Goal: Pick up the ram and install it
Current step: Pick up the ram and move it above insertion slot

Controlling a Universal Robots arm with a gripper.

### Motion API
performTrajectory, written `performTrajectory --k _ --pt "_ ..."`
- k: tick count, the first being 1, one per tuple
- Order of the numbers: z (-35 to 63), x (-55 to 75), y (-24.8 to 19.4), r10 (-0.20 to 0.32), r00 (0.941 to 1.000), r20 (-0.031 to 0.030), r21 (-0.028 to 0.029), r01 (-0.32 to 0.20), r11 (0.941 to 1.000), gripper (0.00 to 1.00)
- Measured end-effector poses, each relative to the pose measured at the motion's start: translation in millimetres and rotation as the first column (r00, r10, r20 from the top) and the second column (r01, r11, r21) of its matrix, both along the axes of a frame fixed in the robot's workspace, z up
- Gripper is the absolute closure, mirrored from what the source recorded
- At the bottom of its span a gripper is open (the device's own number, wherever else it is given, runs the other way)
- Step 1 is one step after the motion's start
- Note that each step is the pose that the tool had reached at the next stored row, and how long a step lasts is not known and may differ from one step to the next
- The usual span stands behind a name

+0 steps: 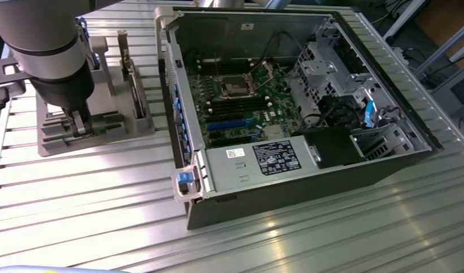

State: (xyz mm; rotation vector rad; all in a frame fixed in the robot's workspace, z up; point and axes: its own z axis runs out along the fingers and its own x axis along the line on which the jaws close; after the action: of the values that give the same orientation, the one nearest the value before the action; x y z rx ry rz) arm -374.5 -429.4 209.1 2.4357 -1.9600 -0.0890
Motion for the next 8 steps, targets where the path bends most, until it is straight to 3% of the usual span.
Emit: performTrajectory --k 8 --pt "14.0 0.0 0.0 0.000 1.0000 0.0000 -0.0001 0.000 1.0000 0.86"
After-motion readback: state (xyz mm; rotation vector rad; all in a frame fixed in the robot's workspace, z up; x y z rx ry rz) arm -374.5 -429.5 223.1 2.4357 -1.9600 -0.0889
